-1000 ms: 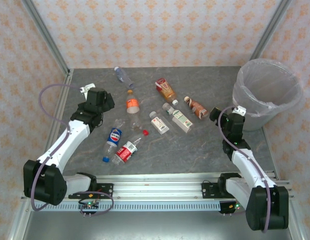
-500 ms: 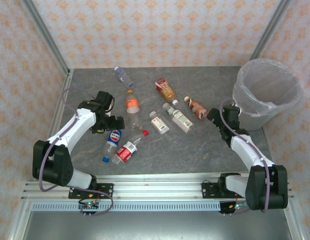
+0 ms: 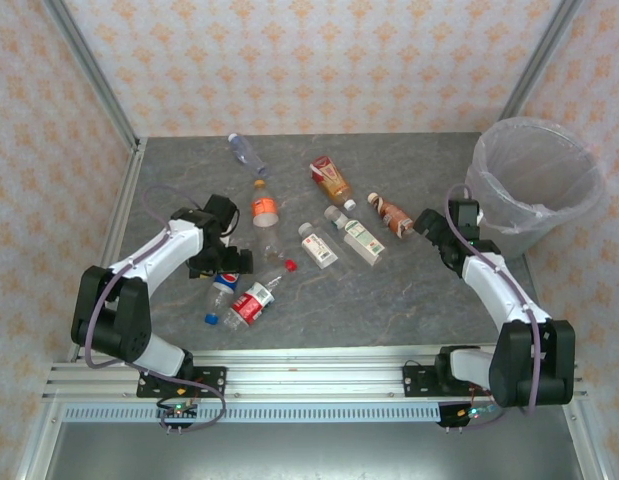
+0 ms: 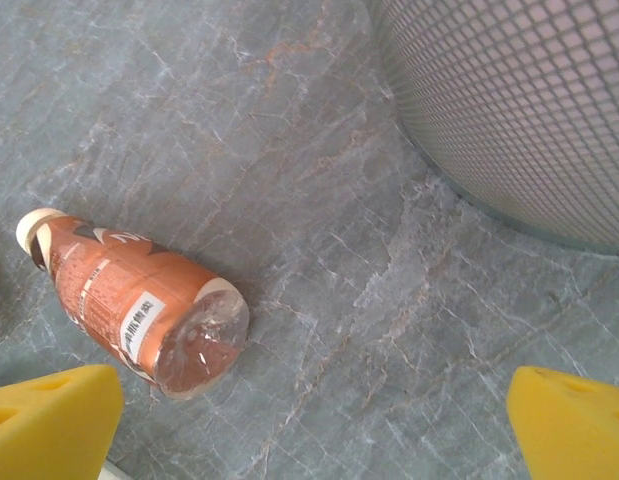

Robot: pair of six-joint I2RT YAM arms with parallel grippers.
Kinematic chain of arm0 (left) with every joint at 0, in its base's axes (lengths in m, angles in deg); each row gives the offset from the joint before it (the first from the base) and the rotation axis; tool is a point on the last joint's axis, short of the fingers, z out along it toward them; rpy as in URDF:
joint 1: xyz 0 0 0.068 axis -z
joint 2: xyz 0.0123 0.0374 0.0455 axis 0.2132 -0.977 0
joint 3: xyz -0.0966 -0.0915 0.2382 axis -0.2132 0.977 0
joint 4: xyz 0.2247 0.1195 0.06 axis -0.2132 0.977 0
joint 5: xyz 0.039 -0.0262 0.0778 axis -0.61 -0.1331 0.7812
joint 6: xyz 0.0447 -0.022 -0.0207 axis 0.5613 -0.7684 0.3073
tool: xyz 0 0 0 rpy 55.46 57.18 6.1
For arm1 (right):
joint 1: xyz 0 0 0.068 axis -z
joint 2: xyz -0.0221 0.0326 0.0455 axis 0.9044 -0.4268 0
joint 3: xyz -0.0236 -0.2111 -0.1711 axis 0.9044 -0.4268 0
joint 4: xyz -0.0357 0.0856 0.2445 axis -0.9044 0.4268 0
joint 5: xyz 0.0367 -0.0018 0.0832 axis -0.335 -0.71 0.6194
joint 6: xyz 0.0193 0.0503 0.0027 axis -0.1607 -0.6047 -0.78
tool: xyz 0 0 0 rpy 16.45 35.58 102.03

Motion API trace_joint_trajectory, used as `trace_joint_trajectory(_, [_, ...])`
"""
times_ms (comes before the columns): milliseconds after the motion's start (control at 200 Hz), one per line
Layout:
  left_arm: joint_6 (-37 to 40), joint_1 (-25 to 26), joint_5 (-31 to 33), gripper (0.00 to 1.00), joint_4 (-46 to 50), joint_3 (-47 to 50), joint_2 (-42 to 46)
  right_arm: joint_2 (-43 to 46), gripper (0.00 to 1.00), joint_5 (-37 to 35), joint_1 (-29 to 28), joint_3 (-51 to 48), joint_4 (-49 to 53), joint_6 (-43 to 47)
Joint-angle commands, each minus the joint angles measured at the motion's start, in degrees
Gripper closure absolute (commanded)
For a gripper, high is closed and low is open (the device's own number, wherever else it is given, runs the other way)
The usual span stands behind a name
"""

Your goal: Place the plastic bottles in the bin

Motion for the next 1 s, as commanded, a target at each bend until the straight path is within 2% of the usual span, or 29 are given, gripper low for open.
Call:
trace_joint_trajectory(0, [-2.55,2.19,3.44,0.04,-1.60,0.96,-1.10,-0.68,0.01,-1.79,-0.16,3.65,7.36,-3.50])
trace_joint_trajectory(190, [-5.03,4.05,7.29,0.09,-5.80,5.04,-1.59,-1.96,0.01,-1.13,-0.60,6.59,9.75,-4.55])
trace_joint_trajectory(365, [-5.70,4.25,7.86,0.15,-8.35,6.97,-2.49,-0.19,0.01,6.46,-0.80,4.39,2.58,-0.83])
trace_joint_trajectory(450, [-5.77,4.39,8.11,0.19,-9.09,7.58,-3.08,-0.33,0.01,7.51,-0.95,4.70,2.22,-0.81])
trace_joint_trajectory(616, [-5.59,4.69,11.12,0.33,-10.13,7.47,-2.73,0.33,0.01,10.24,-0.98,4.14,0.68,-1.30])
trace_joint_trajectory(701, [-5.90,5.58,13.42,0.35,-10.95,7.50,-3.19,1.19,0.01,11.45,-1.00,3.15,-1.06,-2.33])
trace_joint_trajectory(856, [-4.94,6.14,11.30,0.37,-14.26,8.66,-3.48,1.50,0.01,12.19,-1.04,3.06,-1.79,-3.33])
trace_joint_trajectory(991, [-5.45,6.15,12.53,0.39,-15.83,9.47,-2.62,3.72,0.00,12.05,-1.21,2.31,-2.99,-2.69])
